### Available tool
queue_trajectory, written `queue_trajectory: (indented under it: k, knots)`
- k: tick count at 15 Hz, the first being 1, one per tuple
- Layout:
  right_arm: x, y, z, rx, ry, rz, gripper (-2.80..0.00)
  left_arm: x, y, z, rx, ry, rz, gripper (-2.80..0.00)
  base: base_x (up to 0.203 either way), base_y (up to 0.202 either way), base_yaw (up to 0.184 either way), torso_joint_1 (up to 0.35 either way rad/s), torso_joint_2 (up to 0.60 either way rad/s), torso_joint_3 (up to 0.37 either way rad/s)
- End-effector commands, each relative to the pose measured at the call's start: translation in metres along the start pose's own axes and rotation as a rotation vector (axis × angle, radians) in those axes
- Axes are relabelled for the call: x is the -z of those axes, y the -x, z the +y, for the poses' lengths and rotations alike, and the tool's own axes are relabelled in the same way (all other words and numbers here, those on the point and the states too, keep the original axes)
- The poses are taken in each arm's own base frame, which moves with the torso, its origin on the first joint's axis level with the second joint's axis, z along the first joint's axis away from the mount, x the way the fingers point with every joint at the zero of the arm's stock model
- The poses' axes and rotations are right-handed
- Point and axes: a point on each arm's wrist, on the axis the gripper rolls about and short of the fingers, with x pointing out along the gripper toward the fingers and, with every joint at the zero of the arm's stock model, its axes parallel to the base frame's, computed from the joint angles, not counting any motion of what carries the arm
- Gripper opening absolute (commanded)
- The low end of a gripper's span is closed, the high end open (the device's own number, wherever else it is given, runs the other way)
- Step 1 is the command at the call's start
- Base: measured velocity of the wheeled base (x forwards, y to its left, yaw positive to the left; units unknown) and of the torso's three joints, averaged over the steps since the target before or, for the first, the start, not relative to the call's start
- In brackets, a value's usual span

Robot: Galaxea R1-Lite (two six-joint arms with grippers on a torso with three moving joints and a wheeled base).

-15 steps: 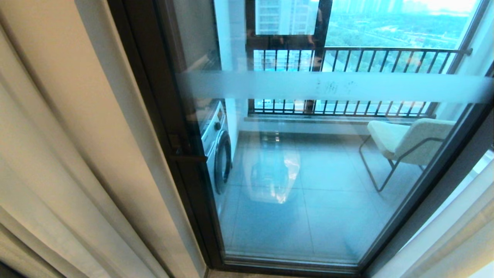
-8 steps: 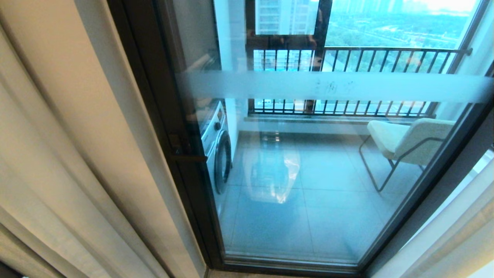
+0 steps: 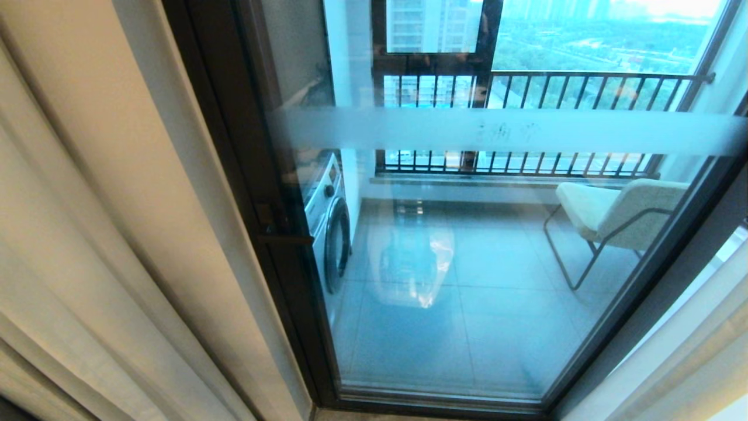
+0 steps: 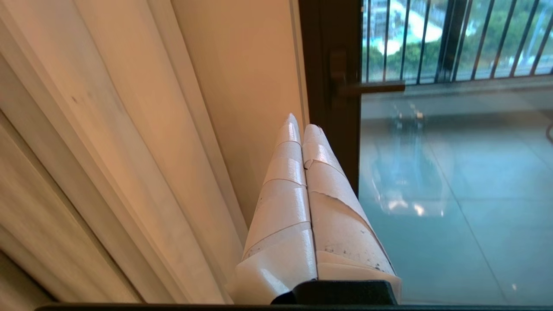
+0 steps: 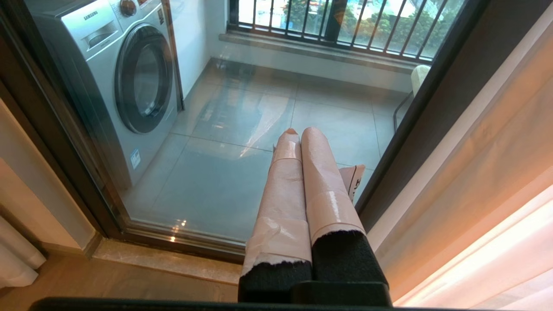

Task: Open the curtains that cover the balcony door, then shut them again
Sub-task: Close the inner curtains on both sides

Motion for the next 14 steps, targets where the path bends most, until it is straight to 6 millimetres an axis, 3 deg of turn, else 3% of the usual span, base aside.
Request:
queue_trajectory:
  k: [1, 5, 11, 14]
  knots:
    - [0.0, 0.0, 0.0, -0.001, 0.001, 0.0, -2.8, -0.01, 0.003, 0.001, -0.005, -0.01, -0.032, -2.8, 0.0, 0.0, 0.0, 0.0, 0.0, 0.0]
    - [0.0, 0.0, 0.0, -0.003, 0.001, 0.0, -2.8, -0.028, 0.01, 0.004, 0.0, -0.037, -0.072, -2.8, 0.0, 0.0, 0.0, 0.0, 0.0, 0.0]
    - [0.0, 0.0, 0.0, -0.001, 0.001, 0.0, -2.8, -0.026, 0.01, 0.003, 0.011, -0.056, -0.041, -2.8, 0.0, 0.0, 0.0, 0.0, 0.0, 0.0]
    - [0.0, 0.0, 0.0, -0.001, 0.001, 0.0, -2.8, -0.035, 0.018, 0.005, 0.02, -0.041, 0.052, -2.8, 0.0, 0.0, 0.0, 0.0, 0.0, 0.0]
